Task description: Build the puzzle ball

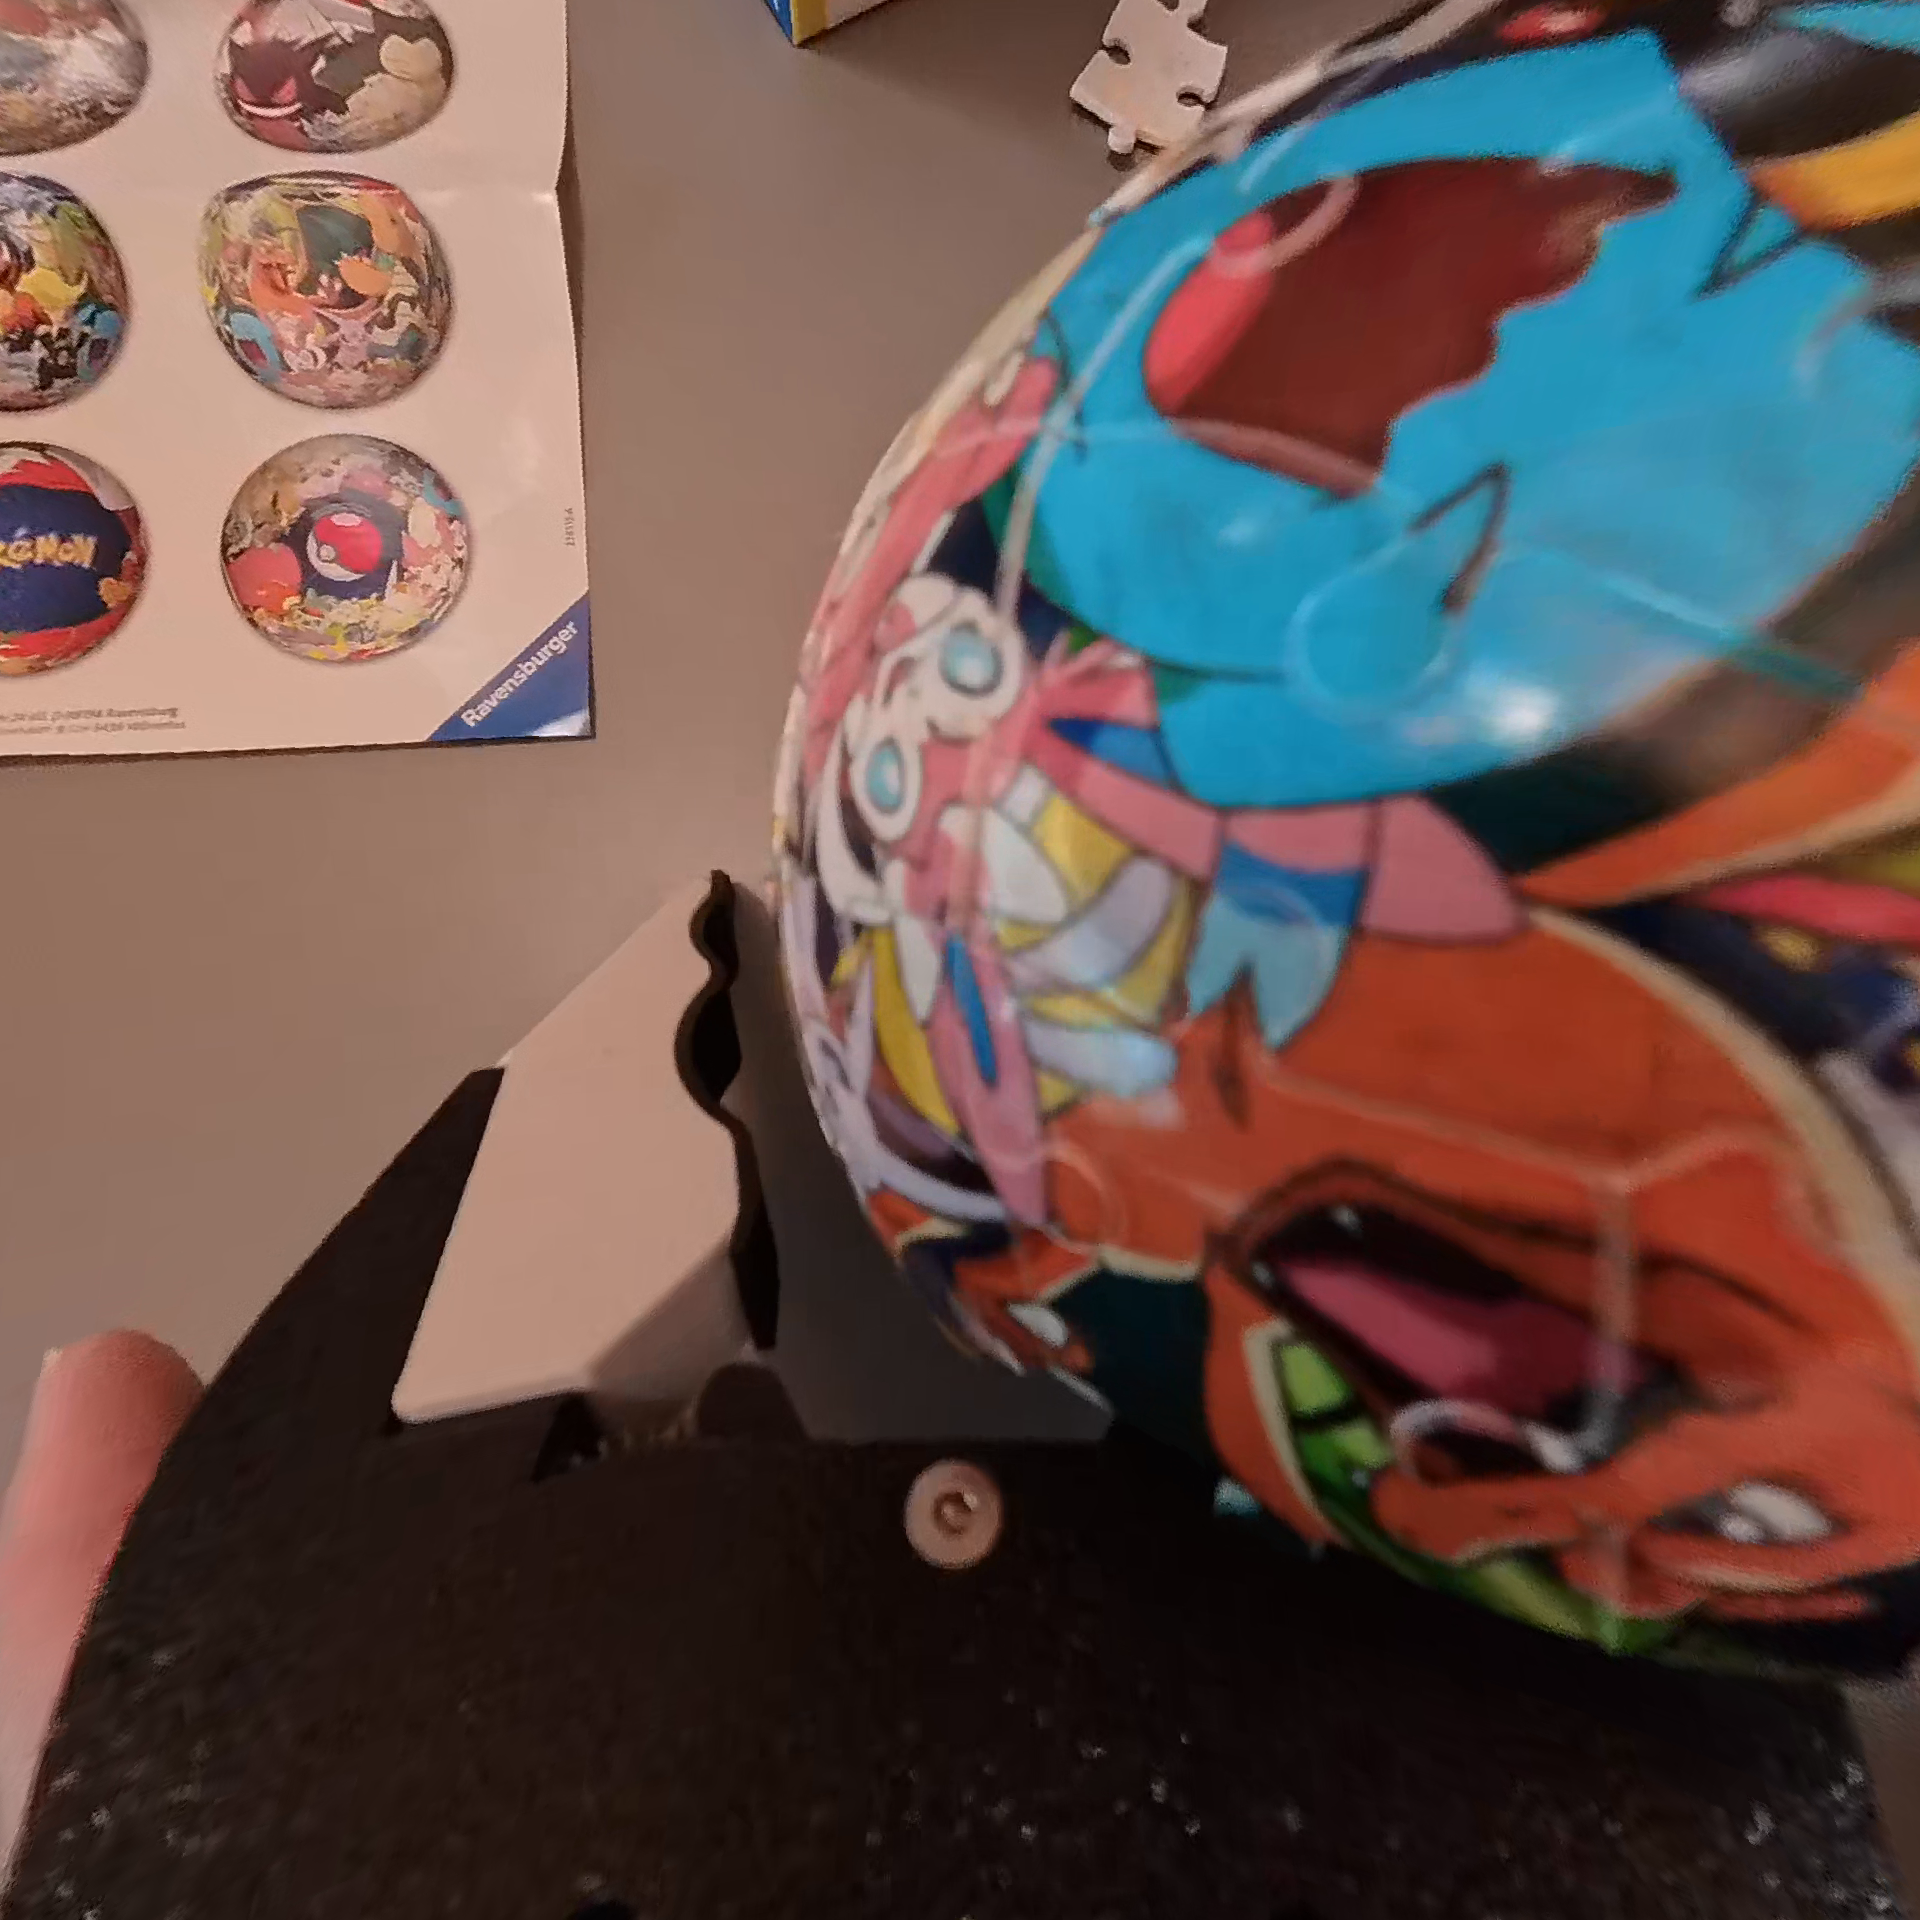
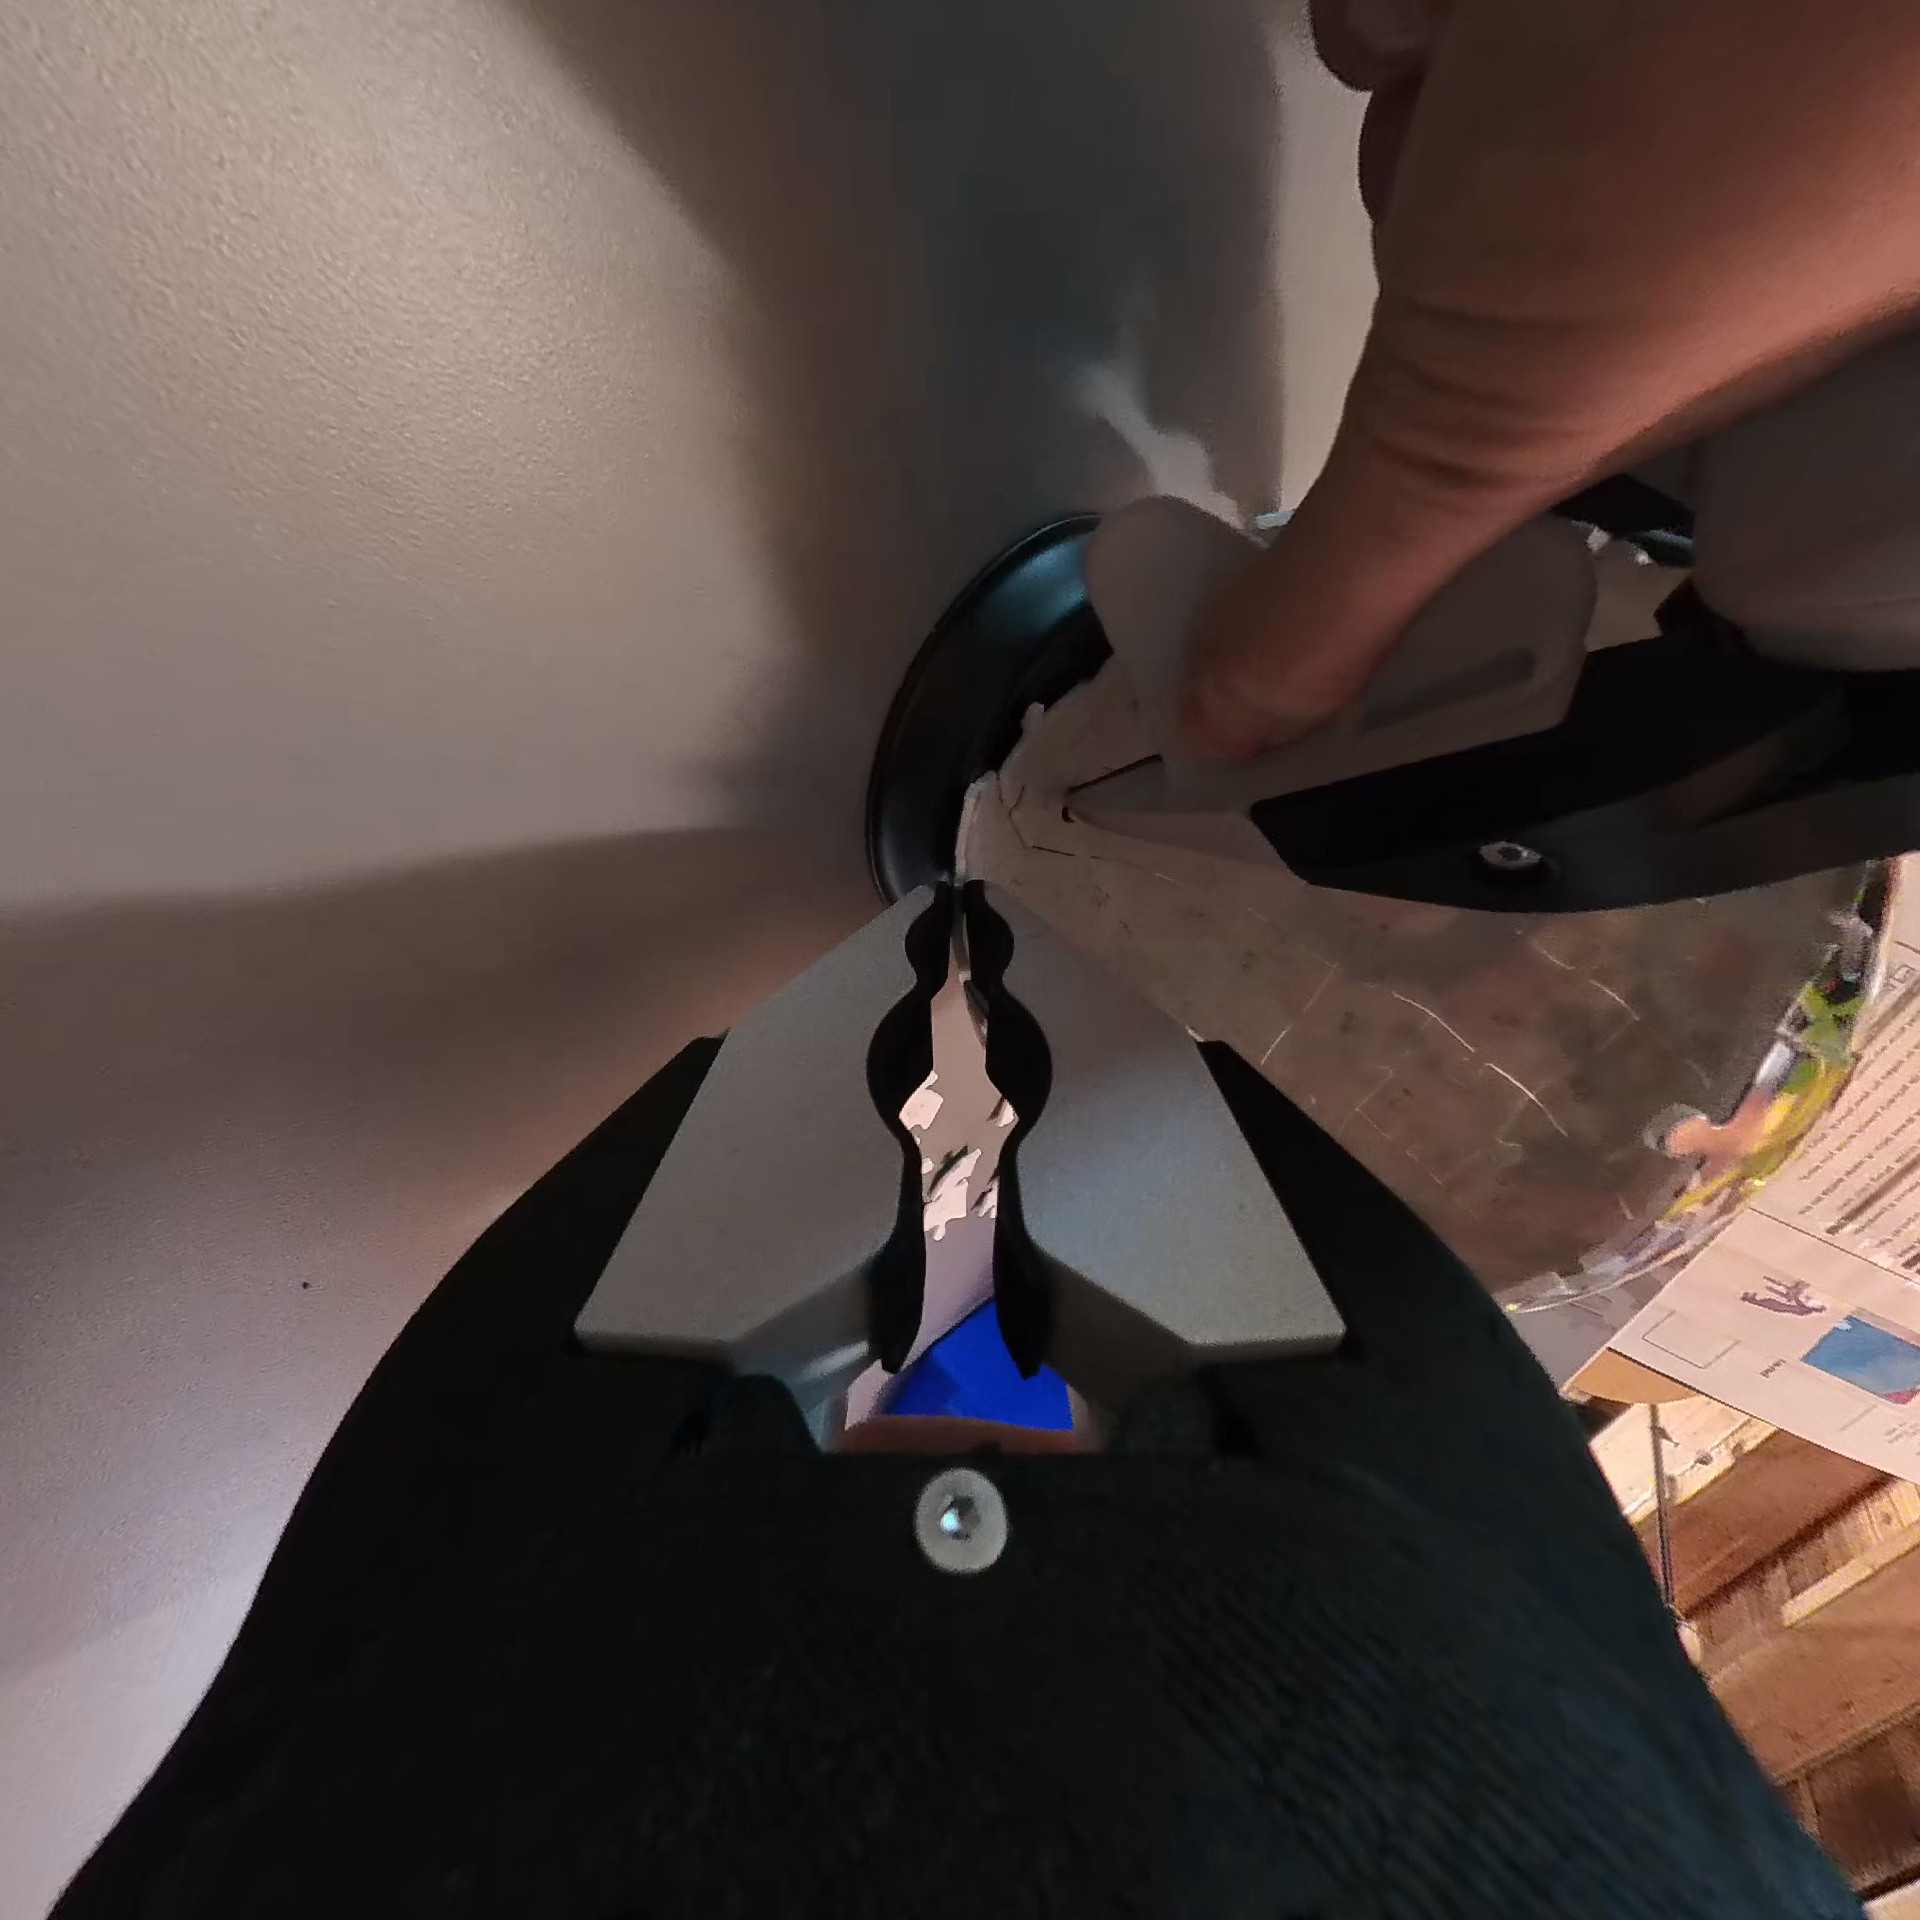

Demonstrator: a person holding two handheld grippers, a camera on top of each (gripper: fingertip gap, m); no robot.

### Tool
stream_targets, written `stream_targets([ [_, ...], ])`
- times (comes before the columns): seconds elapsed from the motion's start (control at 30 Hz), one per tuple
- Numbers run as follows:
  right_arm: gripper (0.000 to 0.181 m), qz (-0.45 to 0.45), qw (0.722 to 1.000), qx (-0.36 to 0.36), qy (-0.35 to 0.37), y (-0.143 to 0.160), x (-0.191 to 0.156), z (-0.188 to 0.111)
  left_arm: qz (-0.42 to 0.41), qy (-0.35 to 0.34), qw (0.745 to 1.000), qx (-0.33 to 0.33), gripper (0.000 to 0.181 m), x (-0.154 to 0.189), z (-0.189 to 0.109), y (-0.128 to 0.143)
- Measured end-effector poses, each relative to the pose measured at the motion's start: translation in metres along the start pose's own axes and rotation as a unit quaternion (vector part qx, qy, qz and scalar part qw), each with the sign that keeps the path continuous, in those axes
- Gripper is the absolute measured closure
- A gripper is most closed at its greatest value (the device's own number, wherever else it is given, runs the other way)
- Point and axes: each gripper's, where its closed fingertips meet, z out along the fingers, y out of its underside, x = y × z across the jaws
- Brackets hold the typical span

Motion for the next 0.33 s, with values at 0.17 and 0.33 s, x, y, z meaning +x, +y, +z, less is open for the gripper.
stream_targets([
  [0.17, 0.181, 0.017, 1.0, 0.001, 0.0, -0.0005, -0.0004, 0.0004, -0.005, 0.0, 1.0, 0.015, 0.101, 0.0016, -0.0003, 0.0002],
  [0.33, 0.181, 0.044, 0.999, -0.001, 0.003, -0.0023, -0.0001, 0.0, 0.024, -0.025, 0.999, 0.025, 0.095, -0.0015, -0.0038, -0.001],
])
